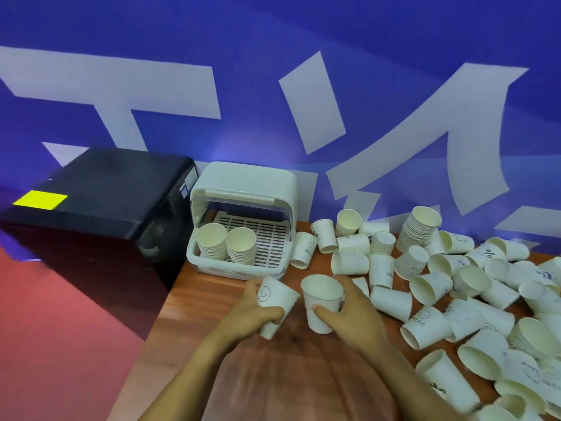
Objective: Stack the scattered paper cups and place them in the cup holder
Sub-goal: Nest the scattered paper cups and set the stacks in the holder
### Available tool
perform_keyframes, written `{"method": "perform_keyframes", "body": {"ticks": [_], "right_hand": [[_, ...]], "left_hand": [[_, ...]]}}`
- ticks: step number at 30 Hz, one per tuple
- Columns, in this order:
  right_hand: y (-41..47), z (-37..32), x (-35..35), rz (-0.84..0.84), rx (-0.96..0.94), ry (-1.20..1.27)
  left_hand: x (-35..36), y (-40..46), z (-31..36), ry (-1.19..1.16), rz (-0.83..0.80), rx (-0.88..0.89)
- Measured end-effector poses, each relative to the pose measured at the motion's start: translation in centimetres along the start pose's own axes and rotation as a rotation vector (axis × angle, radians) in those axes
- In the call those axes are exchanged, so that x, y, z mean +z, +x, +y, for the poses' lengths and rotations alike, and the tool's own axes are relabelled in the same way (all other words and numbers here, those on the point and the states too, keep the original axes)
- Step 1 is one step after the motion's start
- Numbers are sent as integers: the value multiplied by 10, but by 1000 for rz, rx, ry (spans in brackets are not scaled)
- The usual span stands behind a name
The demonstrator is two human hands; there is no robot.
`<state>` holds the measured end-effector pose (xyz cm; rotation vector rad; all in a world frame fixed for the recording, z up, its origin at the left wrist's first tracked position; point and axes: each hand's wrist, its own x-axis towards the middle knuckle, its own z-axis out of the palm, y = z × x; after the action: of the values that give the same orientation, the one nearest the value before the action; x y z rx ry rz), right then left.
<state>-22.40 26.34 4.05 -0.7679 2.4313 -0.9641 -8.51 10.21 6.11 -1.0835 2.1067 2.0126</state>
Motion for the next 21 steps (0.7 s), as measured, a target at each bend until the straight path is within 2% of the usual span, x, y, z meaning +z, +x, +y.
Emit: {"method": "perform_keyframes", "body": {"ticks": [8, 12, 16, 21], "right_hand": [[10, -66, 63, 18, -7, 23], [23, -91, 85, 33, 15, -39], [32, -115, 96, 64, 14, 9], [49, -138, 97, 89, 15, 16]], "left_hand": [[-97, 4, -21, -128, -9, 66], [-137, 15, -23, -60, 10, 123], [-169, 28, -18, 25, 24, 219], [-193, 47, -4, 47, 143, 334]]}}
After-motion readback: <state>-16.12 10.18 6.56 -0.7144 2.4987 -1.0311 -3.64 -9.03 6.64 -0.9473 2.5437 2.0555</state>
